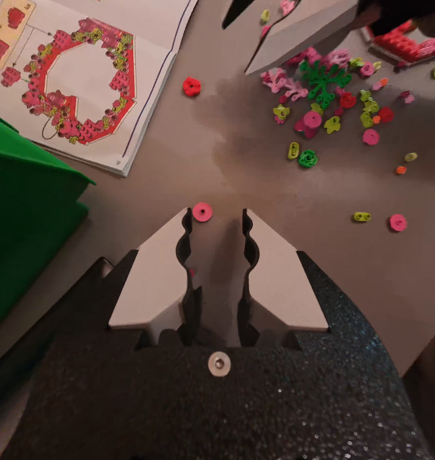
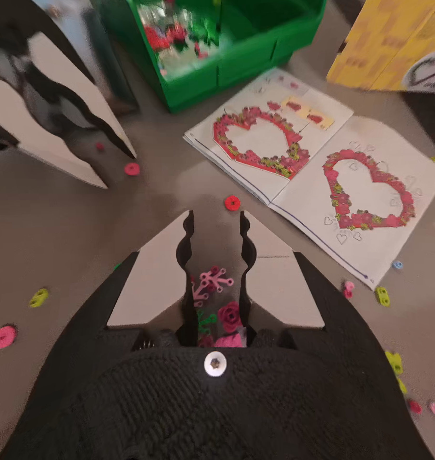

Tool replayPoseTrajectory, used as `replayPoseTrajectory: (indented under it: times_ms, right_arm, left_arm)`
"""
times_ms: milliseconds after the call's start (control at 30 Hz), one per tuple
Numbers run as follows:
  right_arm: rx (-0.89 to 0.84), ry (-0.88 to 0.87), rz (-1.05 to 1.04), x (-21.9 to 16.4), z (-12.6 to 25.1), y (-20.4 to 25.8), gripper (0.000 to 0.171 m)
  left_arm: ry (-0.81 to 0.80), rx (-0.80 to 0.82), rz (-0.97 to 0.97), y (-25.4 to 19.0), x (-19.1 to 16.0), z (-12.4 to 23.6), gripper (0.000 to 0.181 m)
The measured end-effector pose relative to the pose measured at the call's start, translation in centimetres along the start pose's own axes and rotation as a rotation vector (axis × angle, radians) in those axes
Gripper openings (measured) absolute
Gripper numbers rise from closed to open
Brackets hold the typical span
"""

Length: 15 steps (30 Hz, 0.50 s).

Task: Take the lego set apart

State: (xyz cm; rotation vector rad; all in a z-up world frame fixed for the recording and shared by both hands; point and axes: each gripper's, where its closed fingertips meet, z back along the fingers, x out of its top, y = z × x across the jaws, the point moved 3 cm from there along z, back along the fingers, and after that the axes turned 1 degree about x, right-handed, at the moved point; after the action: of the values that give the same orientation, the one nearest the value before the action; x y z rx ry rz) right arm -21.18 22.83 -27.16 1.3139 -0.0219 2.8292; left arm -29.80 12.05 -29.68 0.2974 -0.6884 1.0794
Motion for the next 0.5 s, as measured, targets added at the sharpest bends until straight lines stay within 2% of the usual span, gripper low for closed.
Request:
replayPoseTrajectory:
  times_ms: [200, 500]
  right_arm:
    - [0.050, 0.098, 0.021, -1.0, -3.5, -1.1, 0.037]
    - [0.051, 0.039, -0.005, -1.1, -4.0, -1.5, 0.026]
  left_arm:
    - [-0.034, -0.032, -0.009, 0.4, -0.6, -0.3, 0.031]
    - [-0.074, -0.109, -0.044, 0.1, -0.1, -1.1, 0.012]
